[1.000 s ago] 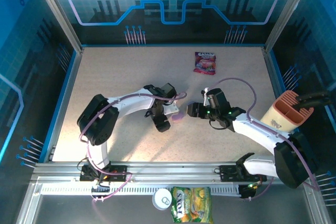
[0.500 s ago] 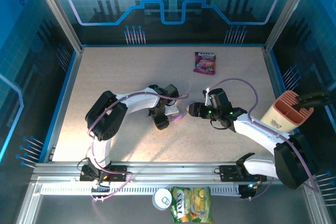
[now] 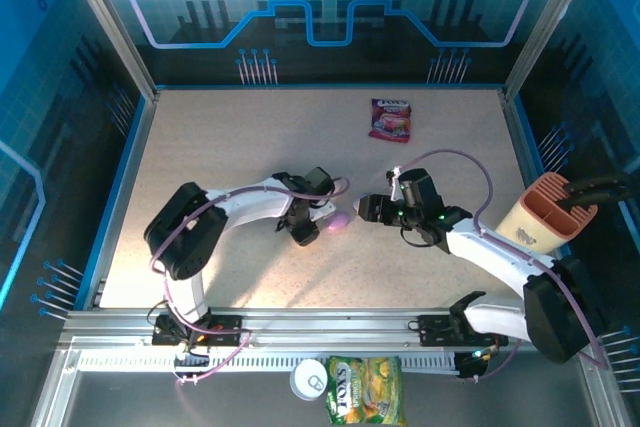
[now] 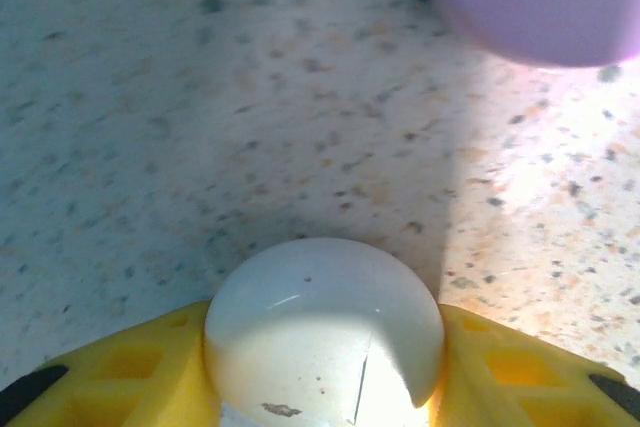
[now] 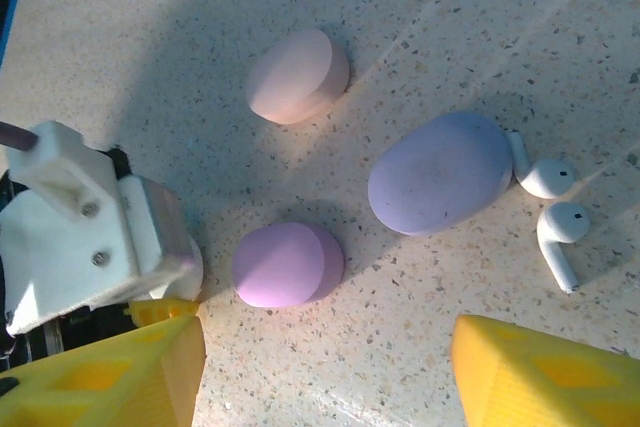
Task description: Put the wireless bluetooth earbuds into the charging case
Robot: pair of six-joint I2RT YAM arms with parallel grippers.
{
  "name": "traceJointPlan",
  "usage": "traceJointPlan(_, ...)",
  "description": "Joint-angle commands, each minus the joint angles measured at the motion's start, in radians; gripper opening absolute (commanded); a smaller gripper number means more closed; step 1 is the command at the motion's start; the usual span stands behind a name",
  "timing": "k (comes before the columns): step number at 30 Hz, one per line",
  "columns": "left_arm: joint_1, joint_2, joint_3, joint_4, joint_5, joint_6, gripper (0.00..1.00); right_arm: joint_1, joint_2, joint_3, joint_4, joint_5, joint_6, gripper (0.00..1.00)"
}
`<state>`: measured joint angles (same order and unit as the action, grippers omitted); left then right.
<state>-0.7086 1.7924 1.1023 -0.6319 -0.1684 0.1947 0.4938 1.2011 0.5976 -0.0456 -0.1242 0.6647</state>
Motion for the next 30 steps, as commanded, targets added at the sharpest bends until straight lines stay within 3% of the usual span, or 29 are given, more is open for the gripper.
traceJointPlan(1,0.015,-0.122,-0.062,0.184,-0.041,-0.243,0.45,-0.013,-0.033,-0.036,0.108,-0.038,-0.013,0.66)
traceJointPlan(5,0.028,-0.256,-0.124,0.279,-0.027,-0.492,0.46,0.005,-0.081,-0.08,0.228,-0.046,-0.045,0.66)
traceJointPlan(10,0.037,-0.448,-0.303,0.555,0.073,-0.824,0.46,0.063,-0.139,-0.11,0.295,0.034,-0.131,0.66)
traceJointPlan(13,0.053,-0.507,-0.4,0.729,0.141,-1.069,0.45,0.108,-0.164,-0.139,0.384,0.068,-0.182,0.67)
traceJointPlan(17,0.052,-0.546,-0.461,0.851,0.153,-1.347,0.44,0.171,-0.162,-0.153,0.481,0.07,-0.268,0.7)
traceJointPlan(23,0.032,-0.584,-0.502,0.939,0.158,-1.566,0.43,0.235,-0.089,-0.197,0.726,0.095,-0.396,0.71)
traceJointPlan(30,0.003,-0.599,-0.515,0.985,0.166,-1.646,0.4,0.258,0.022,-0.148,0.815,0.07,-0.37,0.68)
